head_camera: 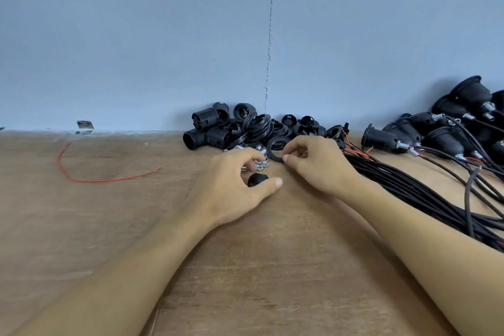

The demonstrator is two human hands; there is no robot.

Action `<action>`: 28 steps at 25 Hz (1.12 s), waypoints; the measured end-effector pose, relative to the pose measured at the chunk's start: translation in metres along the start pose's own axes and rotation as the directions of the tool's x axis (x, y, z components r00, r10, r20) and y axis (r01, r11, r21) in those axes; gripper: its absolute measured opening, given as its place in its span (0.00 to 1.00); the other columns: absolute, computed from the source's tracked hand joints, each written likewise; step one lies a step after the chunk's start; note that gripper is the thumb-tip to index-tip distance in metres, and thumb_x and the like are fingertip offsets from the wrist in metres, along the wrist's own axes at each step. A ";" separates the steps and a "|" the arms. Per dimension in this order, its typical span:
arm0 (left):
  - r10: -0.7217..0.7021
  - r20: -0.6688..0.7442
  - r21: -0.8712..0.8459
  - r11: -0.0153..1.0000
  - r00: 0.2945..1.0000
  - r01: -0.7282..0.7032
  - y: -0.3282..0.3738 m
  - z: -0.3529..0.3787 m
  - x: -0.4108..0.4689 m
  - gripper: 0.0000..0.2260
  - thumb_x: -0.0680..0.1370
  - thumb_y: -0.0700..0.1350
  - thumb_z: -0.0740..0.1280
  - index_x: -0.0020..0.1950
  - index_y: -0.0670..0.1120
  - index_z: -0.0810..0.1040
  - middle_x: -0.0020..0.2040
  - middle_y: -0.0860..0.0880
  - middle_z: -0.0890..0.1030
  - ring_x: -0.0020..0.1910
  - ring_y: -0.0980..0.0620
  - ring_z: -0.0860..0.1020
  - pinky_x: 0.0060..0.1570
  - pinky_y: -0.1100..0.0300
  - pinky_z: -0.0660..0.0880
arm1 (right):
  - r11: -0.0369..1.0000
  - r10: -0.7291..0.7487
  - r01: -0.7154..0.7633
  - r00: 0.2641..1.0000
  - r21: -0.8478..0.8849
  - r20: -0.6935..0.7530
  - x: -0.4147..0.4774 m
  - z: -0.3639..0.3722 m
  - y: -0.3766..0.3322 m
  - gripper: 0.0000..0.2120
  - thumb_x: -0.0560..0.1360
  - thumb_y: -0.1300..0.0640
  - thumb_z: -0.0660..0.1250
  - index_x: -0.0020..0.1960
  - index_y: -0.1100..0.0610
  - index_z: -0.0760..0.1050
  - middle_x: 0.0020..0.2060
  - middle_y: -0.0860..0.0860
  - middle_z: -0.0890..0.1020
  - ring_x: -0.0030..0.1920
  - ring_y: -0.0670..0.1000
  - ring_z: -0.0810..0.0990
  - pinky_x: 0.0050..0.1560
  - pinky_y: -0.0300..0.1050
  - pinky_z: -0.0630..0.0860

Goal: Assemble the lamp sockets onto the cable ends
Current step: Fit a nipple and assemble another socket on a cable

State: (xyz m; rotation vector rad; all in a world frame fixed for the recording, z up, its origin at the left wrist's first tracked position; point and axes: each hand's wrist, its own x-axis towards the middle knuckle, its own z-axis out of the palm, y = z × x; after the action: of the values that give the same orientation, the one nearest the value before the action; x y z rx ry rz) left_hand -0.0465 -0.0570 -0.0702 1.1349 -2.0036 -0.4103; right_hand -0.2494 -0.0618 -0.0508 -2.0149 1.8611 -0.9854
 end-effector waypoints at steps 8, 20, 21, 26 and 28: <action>-0.226 -0.274 -0.078 0.974 0.935 0.213 -0.014 0.000 0.013 0.12 0.76 0.39 0.69 0.38 0.56 0.78 0.33 0.58 0.79 0.33 0.63 0.76 0.33 0.74 0.68 | 0.962 -0.104 0.126 0.989 -0.244 0.101 0.006 0.021 -0.022 0.18 0.80 0.51 0.64 0.70 0.44 0.73 0.54 0.49 0.76 0.58 0.54 0.76 0.60 0.53 0.75; -0.158 -0.137 0.089 0.981 0.978 0.171 -0.017 0.001 0.016 0.08 0.74 0.42 0.77 0.48 0.55 0.87 0.40 0.55 0.75 0.41 0.56 0.74 0.39 0.65 0.66 | 0.993 -0.116 0.117 0.992 0.015 -0.052 0.012 0.019 -0.016 0.03 0.75 0.56 0.72 0.49 0.50 0.80 0.39 0.44 0.82 0.42 0.43 0.79 0.49 0.42 0.77; -0.156 -0.137 0.093 0.981 0.978 0.170 -0.018 0.001 0.016 0.08 0.74 0.42 0.77 0.49 0.55 0.87 0.40 0.55 0.75 0.41 0.57 0.74 0.38 0.66 0.65 | 0.992 -0.117 0.119 0.992 0.032 -0.042 0.013 0.017 -0.017 0.04 0.75 0.56 0.72 0.49 0.50 0.81 0.38 0.44 0.82 0.41 0.42 0.79 0.48 0.40 0.76; -0.163 -0.135 0.093 0.980 0.977 0.176 -0.017 0.000 0.015 0.09 0.74 0.43 0.77 0.50 0.56 0.86 0.40 0.57 0.74 0.40 0.59 0.73 0.38 0.64 0.65 | 0.985 -0.169 0.169 0.986 0.015 0.001 0.018 0.017 -0.022 0.07 0.77 0.57 0.70 0.53 0.52 0.83 0.40 0.45 0.84 0.41 0.42 0.80 0.49 0.38 0.75; -0.155 -0.134 0.092 0.981 0.979 0.168 -0.017 0.001 0.015 0.09 0.74 0.42 0.76 0.49 0.56 0.86 0.40 0.57 0.74 0.39 0.61 0.73 0.37 0.70 0.64 | 0.981 -0.191 0.192 0.981 -0.009 0.015 0.018 0.019 -0.023 0.07 0.77 0.58 0.70 0.54 0.52 0.83 0.40 0.45 0.83 0.40 0.43 0.79 0.48 0.38 0.74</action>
State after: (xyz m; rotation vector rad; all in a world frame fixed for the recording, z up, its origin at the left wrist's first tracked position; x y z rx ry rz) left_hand -0.0418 -0.0789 -0.0736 1.3608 -1.8468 -0.3119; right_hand -0.2200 -0.0805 -0.0461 -2.2344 1.6926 -1.0076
